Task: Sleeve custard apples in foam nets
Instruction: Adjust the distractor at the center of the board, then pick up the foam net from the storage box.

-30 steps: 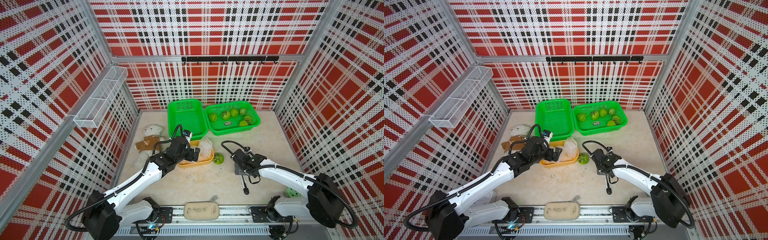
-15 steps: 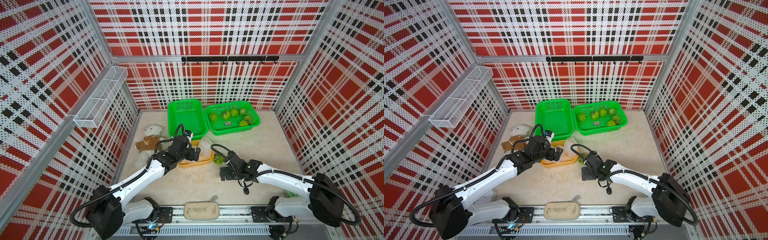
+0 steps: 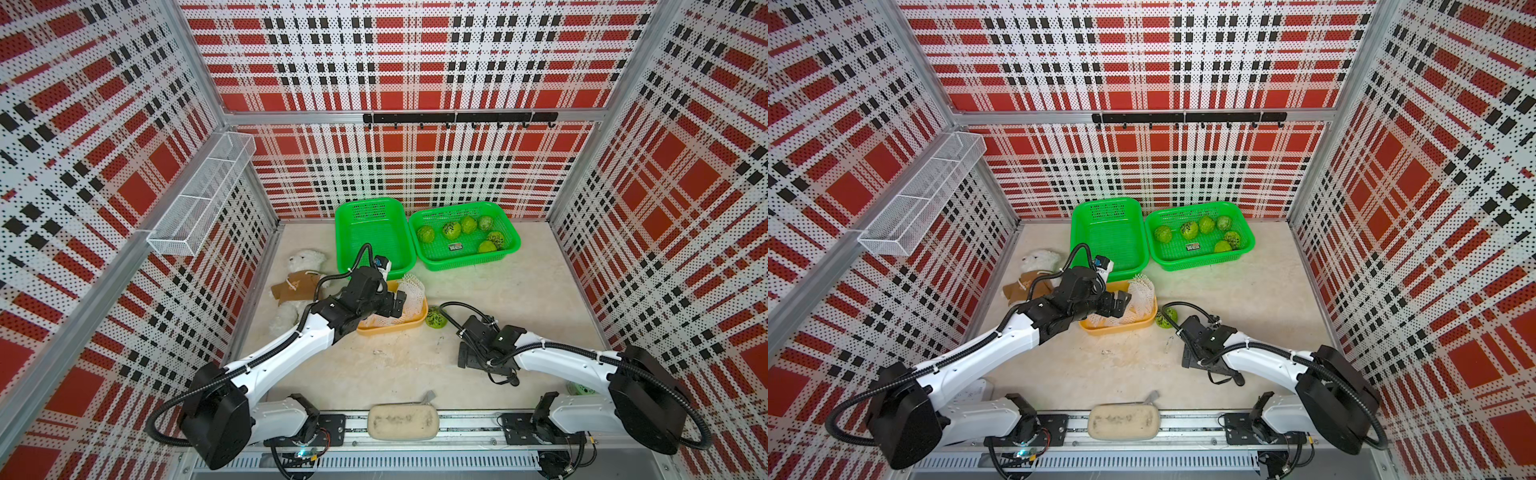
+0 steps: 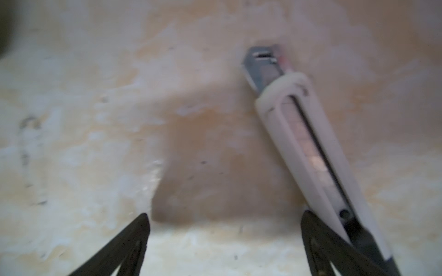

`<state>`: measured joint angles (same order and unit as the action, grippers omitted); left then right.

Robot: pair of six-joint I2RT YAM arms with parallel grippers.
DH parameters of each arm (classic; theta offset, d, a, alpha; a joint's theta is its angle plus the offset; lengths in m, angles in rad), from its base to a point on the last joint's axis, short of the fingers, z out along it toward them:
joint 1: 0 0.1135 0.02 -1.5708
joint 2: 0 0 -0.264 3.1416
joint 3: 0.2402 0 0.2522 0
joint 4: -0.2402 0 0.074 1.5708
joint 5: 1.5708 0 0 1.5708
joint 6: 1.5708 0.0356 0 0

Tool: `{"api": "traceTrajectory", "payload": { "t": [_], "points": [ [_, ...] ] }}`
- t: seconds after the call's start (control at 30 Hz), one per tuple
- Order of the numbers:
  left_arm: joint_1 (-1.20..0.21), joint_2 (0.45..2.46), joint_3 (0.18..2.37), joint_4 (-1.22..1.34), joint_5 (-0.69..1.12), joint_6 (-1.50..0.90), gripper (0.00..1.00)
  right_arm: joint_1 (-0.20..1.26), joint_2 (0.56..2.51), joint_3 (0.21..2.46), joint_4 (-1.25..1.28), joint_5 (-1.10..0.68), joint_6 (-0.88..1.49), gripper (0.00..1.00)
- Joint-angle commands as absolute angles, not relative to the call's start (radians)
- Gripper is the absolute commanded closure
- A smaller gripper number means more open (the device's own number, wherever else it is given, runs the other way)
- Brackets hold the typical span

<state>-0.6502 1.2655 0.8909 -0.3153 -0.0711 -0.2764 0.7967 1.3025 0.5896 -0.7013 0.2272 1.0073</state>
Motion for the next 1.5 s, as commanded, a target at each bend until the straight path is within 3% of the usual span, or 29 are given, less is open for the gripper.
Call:
{"api": "traceTrajectory", "payload": {
  "t": [0.0, 0.33, 0.57, 0.77, 1.03, 1.47],
  "points": [
    [-0.673, 1.287, 0.933, -0.329, -0.108, -0.280, 0.01, 0.764, 1.249, 0.555, -0.738, 0.309, 1.132, 0.00],
    [-0.730, 1.408, 1.053, -0.424, -0.194, -0.236, 0.00, 0.615, 1.261, 0.574, -0.682, 0.382, 1.107, 0.00],
    [-0.739, 1.433, 1.101, -0.469, -0.228, -0.206, 0.00, 0.596, 1.207, 0.631, -0.699, 0.448, 1.022, 0.00],
    [-0.721, 1.412, 1.092, -0.552, -0.258, -0.225, 0.02, 0.600, 1.166, 0.769, -0.657, 0.315, 0.771, 0.00],
    [-0.655, 1.412, 1.044, -0.651, -0.333, -0.271, 0.13, 0.601, 1.130, 0.870, -0.502, 0.084, 0.464, 0.00],
    [-0.610, 1.570, 1.131, -0.648, -0.350, -0.230, 0.27, 0.600, 1.173, 0.913, -0.426, -0.102, 0.323, 0.00]
  ]
}}
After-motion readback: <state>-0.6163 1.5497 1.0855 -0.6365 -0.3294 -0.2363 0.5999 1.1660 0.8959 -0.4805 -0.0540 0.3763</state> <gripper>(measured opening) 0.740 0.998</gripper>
